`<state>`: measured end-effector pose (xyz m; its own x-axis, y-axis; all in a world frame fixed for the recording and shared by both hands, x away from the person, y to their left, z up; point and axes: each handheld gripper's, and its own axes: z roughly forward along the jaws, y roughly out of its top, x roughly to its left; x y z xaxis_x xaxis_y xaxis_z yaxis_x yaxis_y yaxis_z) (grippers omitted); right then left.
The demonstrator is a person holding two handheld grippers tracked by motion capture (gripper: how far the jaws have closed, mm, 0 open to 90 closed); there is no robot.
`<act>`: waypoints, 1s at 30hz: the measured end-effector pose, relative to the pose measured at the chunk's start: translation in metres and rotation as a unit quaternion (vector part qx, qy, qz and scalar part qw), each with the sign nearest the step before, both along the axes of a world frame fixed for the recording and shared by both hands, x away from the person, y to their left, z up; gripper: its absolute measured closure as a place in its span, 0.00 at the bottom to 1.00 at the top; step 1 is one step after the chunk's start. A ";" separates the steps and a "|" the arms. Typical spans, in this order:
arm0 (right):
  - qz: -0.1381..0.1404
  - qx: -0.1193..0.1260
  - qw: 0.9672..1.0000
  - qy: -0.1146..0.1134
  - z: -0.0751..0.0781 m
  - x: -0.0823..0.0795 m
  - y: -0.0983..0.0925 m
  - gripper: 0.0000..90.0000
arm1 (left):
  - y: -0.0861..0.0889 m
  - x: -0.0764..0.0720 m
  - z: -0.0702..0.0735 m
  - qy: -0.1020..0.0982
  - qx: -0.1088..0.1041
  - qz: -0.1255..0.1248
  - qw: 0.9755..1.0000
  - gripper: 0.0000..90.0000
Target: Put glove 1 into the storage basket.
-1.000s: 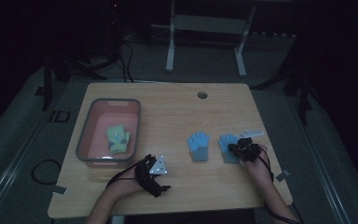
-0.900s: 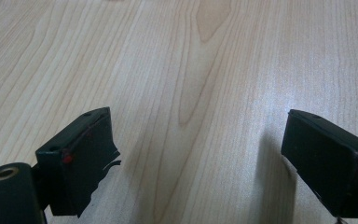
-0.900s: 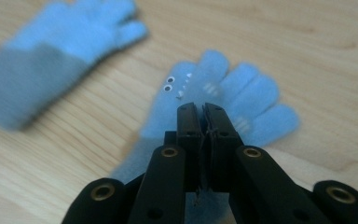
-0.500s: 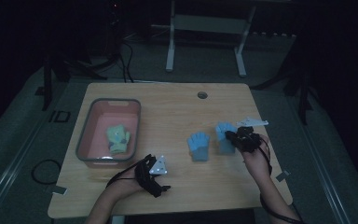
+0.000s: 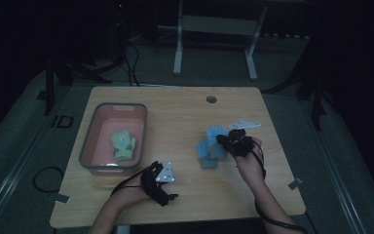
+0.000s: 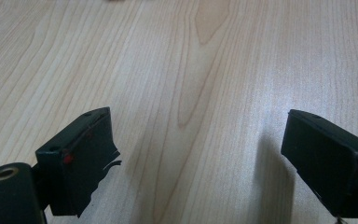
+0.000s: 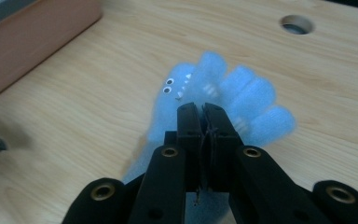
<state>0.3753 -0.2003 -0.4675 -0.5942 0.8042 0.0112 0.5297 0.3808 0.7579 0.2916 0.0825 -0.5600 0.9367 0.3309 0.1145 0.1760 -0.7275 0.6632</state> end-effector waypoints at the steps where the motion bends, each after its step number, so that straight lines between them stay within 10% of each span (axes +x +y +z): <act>1: 0.003 -0.001 1.000 0.001 -0.001 0.000 0.003 0.96 | 0.000 0.000 0.000 0.000 0.000 0.000 1.000 0.11; 30: 0.028 -0.027 0.996 0.075 -0.071 0.014 0.024 0.91 | 0.000 0.001 0.000 0.003 -0.003 0.002 1.000 0.11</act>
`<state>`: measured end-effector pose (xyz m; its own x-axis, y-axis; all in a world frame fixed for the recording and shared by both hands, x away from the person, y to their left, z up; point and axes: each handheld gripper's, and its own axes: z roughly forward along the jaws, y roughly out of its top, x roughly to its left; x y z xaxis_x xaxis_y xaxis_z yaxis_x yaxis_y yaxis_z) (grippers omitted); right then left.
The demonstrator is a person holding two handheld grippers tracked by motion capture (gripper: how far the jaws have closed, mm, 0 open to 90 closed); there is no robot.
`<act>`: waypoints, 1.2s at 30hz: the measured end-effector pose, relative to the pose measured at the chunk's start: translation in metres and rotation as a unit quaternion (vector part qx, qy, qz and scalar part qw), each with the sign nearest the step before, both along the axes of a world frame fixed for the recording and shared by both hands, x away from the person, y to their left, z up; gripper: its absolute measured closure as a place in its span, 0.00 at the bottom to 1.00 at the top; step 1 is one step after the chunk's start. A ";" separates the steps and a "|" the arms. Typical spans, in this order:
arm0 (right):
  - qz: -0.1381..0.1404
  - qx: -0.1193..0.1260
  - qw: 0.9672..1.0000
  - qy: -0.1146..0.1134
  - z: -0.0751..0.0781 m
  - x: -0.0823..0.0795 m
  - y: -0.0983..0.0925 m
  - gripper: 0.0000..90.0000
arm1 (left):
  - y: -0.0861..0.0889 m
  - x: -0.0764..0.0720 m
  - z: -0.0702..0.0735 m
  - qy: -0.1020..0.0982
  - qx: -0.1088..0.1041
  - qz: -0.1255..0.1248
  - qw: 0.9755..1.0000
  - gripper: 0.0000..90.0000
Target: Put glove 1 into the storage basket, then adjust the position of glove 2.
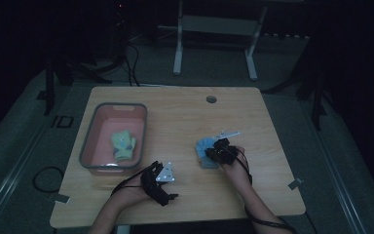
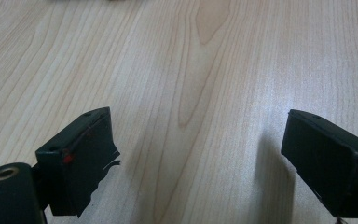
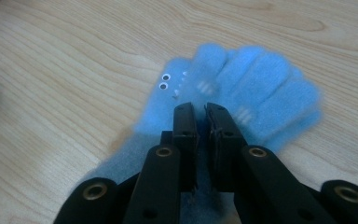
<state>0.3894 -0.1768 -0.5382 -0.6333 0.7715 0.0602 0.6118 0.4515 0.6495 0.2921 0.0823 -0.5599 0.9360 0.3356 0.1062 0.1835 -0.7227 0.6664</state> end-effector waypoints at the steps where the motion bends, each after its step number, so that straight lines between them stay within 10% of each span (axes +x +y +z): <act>1: 0.002 0.000 1.000 -0.002 0.001 0.000 -0.001 0.90 | 0.000 0.000 0.000 0.001 -0.001 0.001 1.000 0.11; 19: 0.041 0.019 0.999 -0.026 0.025 -0.010 -0.020 0.60 | -0.011 0.000 0.011 -0.008 -0.011 0.011 1.000 0.12; 36: 0.043 0.029 0.998 -0.038 0.035 -0.008 -0.041 0.63 | -0.029 0.007 0.025 -0.008 -0.023 0.029 0.999 0.12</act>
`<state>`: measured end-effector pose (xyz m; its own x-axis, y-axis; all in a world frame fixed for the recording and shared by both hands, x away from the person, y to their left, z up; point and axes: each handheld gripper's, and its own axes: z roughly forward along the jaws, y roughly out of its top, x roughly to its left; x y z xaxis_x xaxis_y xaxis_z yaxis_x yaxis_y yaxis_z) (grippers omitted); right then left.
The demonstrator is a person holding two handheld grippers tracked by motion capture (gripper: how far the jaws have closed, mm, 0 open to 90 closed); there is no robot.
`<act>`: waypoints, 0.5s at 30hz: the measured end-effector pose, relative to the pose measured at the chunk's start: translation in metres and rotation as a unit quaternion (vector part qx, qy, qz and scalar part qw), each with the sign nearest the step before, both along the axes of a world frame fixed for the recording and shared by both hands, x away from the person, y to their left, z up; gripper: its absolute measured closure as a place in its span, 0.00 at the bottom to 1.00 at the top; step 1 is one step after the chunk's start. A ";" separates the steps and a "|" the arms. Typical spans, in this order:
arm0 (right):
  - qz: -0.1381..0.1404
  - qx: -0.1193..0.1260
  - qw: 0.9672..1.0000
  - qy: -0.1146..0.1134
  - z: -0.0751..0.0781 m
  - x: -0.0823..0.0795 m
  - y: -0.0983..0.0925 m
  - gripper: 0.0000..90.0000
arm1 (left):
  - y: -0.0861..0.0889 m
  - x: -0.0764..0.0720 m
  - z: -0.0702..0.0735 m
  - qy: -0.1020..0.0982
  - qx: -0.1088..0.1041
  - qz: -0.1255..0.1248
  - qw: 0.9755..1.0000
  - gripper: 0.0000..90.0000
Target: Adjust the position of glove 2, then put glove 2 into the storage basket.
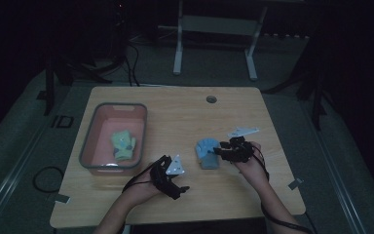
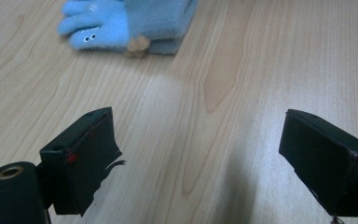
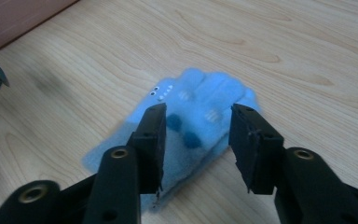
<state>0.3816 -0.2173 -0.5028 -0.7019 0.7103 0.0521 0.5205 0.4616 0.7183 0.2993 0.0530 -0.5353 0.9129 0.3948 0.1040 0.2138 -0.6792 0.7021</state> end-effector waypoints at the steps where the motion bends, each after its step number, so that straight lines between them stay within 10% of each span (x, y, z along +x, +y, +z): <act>1: 0.000 0.001 1.000 0.000 0.000 0.000 -0.001 0.63 | -0.002 0.000 0.000 0.002 0.001 -0.003 1.000 0.12; 15: 0.001 0.018 1.000 -0.004 0.005 0.011 -0.014 0.63 | -0.032 0.015 0.005 -0.004 -0.005 -0.017 1.000 0.14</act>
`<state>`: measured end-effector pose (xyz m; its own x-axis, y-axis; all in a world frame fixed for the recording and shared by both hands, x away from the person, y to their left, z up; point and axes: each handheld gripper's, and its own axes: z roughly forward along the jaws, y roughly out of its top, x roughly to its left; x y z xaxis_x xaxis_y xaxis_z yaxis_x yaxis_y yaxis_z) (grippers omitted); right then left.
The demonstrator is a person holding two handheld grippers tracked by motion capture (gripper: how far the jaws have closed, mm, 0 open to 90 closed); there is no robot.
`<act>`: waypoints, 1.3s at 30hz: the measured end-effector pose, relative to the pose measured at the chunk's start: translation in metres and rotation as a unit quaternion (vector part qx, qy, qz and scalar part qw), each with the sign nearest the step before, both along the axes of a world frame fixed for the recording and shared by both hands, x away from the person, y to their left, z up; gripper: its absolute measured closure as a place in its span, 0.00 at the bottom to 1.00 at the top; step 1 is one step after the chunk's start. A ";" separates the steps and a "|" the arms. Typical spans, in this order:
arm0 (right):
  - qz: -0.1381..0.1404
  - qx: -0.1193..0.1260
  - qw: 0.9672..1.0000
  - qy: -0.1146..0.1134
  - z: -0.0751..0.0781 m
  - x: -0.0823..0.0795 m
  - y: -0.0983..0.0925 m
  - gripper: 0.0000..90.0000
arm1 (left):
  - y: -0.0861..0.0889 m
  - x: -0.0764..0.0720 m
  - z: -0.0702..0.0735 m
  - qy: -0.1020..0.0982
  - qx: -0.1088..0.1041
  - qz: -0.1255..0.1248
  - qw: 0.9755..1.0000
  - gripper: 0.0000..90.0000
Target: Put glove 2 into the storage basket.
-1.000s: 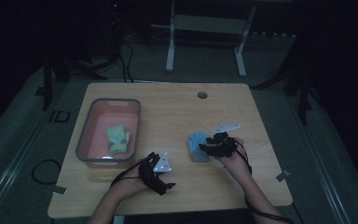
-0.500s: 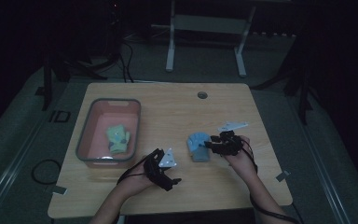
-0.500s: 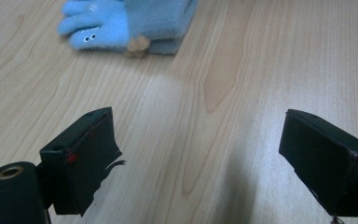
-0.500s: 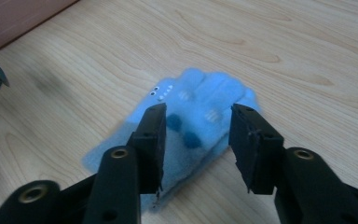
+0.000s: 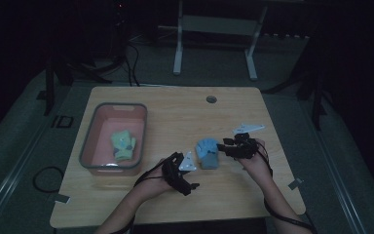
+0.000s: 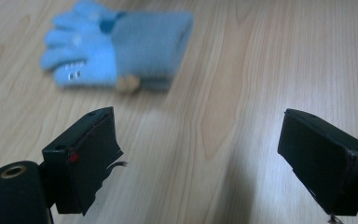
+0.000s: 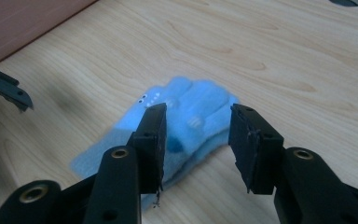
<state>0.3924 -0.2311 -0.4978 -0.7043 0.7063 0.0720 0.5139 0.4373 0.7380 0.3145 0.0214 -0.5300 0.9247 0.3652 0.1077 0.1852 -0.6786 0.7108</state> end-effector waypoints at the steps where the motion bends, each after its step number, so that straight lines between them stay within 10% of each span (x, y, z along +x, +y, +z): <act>1: 0.000 0.000 1.000 0.000 0.000 0.000 0.000 0.63 | 0.000 0.000 0.000 0.000 0.000 0.000 1.000 0.14; 6: 0.008 0.010 1.000 0.001 0.002 0.010 0.001 0.61 | -0.012 0.006 0.010 -0.032 -0.022 -0.024 0.999 0.15; 18: 0.008 0.002 1.000 0.030 -0.018 0.035 0.016 0.55 | -0.043 0.020 0.004 -0.082 0.002 -0.048 0.995 0.38; 39: -0.001 -0.026 0.998 0.051 -0.054 0.051 0.022 0.38 | -0.060 0.037 -0.025 -0.092 0.062 -0.049 0.993 0.53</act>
<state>0.4430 -0.2094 -0.5517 -0.6937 0.7124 0.1067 0.5860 0.4720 0.6587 0.3512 -0.0391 -0.5546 0.9158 0.2480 0.3158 -0.0109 -0.7709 0.6369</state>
